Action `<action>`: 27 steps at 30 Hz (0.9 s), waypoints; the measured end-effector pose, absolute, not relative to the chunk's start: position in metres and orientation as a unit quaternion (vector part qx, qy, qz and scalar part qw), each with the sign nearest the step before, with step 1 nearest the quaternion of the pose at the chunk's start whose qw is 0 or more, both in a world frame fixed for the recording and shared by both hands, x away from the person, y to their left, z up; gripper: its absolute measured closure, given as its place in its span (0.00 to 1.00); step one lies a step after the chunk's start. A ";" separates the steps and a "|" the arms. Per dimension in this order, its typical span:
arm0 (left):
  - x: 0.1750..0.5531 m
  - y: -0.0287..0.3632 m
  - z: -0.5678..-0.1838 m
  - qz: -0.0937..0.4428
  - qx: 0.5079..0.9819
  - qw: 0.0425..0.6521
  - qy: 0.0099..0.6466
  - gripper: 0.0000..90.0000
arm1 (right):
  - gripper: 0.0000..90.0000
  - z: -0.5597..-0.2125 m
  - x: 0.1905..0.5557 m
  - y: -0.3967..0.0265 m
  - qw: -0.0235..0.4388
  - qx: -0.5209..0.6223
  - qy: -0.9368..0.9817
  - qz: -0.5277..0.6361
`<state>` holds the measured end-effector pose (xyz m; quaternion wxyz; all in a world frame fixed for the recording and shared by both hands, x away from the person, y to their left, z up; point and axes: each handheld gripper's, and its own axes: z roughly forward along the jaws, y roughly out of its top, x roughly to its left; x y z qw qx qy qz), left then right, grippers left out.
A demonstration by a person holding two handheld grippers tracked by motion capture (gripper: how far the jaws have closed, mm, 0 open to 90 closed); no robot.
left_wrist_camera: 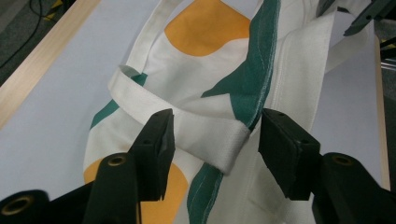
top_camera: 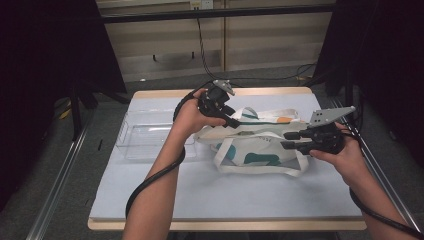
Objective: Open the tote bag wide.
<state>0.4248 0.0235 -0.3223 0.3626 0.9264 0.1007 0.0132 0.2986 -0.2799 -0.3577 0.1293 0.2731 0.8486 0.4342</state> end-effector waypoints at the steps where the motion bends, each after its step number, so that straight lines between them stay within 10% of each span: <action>1: 0.425 0.023 -0.323 0.010 0.927 0.361 0.097 0.54 | 0.75 -0.358 0.299 -0.280 0.129 0.272 0.849 0.435; 20: 0.422 0.020 -0.322 0.005 0.934 0.345 0.090 0.80 | 0.97 -0.358 0.296 -0.281 0.124 0.250 0.855 0.436; 27: 0.423 0.020 -0.321 0.003 0.934 0.344 0.093 0.82 | 0.86 -0.360 0.295 -0.282 0.124 0.252 0.853 0.440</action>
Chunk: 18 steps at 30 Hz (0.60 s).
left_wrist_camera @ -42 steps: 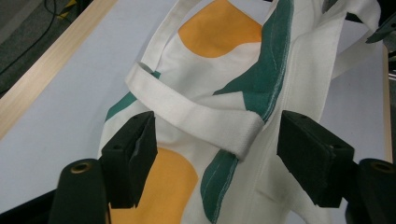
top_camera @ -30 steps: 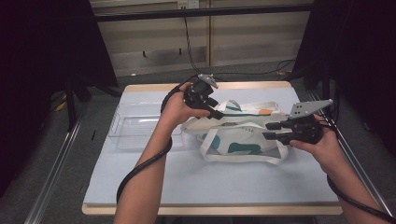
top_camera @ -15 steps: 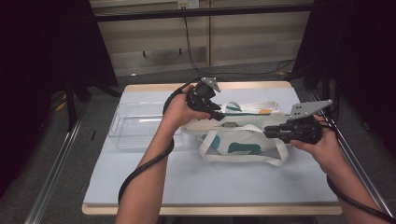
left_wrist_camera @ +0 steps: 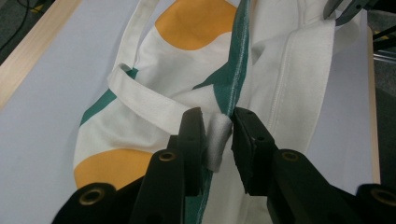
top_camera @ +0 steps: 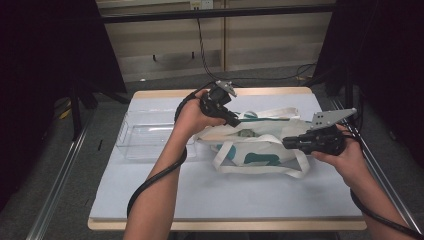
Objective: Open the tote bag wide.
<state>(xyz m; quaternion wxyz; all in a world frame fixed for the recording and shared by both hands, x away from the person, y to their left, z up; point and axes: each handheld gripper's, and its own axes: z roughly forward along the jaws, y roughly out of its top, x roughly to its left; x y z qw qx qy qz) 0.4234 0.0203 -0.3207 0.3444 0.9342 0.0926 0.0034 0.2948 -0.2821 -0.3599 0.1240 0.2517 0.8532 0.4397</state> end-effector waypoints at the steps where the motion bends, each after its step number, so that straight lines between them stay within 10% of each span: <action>1: 0.423 0.020 -0.321 0.003 0.934 0.345 0.093 0.82 | 0.81 -0.361 0.295 -0.282 0.125 0.257 0.852 0.439; 8: 0.424 0.019 -0.320 0.004 0.934 0.344 0.092 0.83 | 0.59 -0.364 0.298 -0.277 0.133 0.268 0.853 0.427; 18: 0.426 0.018 -0.317 0.010 0.932 0.350 0.096 0.85 | 0.92 -0.367 0.298 -0.276 0.127 0.249 0.864 0.418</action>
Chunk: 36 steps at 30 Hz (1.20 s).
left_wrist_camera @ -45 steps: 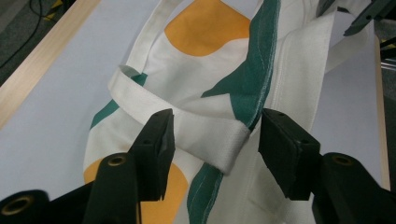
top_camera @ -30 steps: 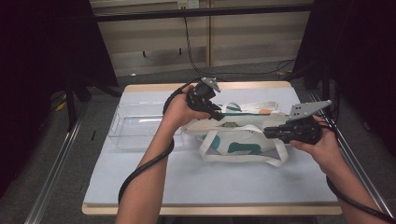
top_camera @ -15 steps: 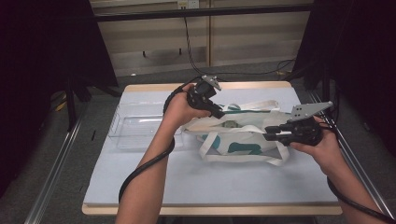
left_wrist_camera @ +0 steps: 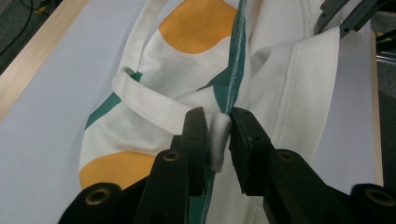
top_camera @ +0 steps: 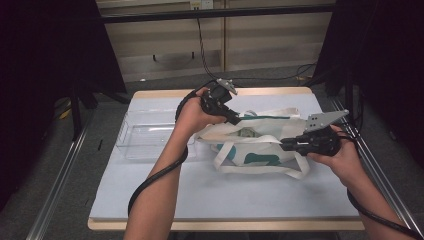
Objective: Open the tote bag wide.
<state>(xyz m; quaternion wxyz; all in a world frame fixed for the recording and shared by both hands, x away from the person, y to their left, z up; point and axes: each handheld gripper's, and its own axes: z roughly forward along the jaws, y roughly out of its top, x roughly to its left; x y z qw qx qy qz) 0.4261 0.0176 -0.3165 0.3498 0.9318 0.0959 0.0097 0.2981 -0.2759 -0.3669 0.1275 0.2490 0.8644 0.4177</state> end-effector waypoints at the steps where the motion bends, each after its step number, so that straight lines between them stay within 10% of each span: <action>1: 0.426 0.018 -0.316 0.010 0.932 0.350 0.097 0.85 | 0.93 -0.366 0.298 -0.276 0.125 0.245 0.866 0.417; 36: 0.437 0.007 -0.311 0.053 0.931 0.345 0.112 0.88 | 0.95 -0.383 0.280 -0.279 0.083 0.213 0.876 0.425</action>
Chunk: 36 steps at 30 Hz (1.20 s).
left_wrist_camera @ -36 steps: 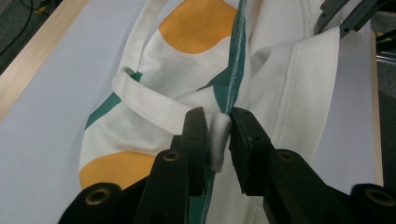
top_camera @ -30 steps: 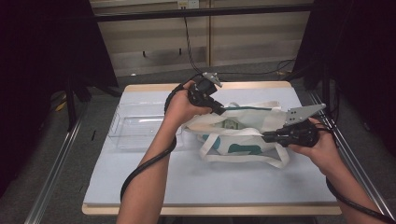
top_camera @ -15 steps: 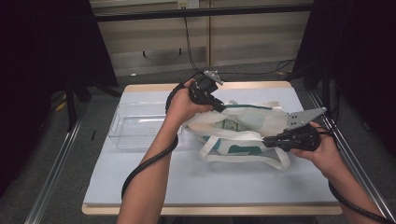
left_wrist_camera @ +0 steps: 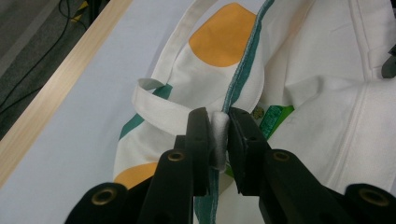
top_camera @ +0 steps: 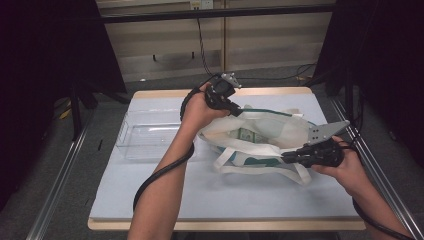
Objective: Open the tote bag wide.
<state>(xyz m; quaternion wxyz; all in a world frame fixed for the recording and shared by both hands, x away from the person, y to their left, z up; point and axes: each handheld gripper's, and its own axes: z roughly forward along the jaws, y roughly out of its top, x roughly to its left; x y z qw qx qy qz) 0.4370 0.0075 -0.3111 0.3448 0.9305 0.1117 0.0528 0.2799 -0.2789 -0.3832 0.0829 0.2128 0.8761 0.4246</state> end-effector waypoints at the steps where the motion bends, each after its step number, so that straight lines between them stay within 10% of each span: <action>1: 0.437 0.007 -0.311 0.054 0.931 0.344 0.111 0.88 | 0.95 -0.384 0.280 -0.279 0.084 0.212 0.876 0.424; 36: 0.451 0.003 -0.313 0.071 0.927 0.348 0.123 0.91 | 0.95 -0.403 0.270 -0.280 0.069 0.216 0.876 0.425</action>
